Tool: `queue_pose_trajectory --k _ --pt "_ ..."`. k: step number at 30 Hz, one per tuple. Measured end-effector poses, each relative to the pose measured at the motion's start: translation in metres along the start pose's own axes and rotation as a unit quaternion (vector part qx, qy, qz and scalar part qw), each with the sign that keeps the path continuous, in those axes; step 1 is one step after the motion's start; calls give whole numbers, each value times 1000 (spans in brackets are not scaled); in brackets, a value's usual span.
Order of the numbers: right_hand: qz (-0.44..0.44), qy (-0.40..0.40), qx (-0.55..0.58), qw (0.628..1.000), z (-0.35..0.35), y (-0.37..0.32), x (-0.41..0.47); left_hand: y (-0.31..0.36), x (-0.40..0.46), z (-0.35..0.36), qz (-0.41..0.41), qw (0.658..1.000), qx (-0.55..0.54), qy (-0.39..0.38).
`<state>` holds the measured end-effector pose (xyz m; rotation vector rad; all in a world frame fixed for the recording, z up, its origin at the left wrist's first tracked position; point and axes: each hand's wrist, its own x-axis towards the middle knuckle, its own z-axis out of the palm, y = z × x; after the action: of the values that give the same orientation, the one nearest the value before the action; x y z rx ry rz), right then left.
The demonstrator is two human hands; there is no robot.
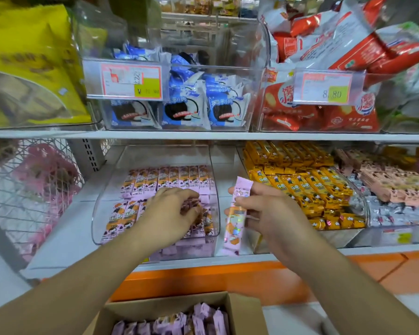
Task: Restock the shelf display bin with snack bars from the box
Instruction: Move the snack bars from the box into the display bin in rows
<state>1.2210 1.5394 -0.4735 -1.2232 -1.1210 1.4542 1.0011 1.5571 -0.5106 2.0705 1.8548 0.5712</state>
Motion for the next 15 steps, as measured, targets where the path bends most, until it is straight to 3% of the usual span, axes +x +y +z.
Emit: queue_pose_trajectory --k 2,4,6,8,11,15 --pt "-25 1 -36 999 1 -2 -3 9 -15 -11 -23 986 -167 -9" --pt "-52 15 -54 997 2 -5 -5 19 -32 -23 -55 939 -336 -45" --pt "-70 23 -26 997 4 -8 -7 24 -48 -32 -79 892 -438 -76" --pt "-74 14 13 997 8 -10 -10 27 -58 -38 -103 857 -500 -69" --pt "-50 3 36 998 15 -12 -17 25 -59 -44 -137 807 -575 2" --pt "-57 -52 -120 990 22 -3 -22 29 -52 -47 -139 771 -618 67"
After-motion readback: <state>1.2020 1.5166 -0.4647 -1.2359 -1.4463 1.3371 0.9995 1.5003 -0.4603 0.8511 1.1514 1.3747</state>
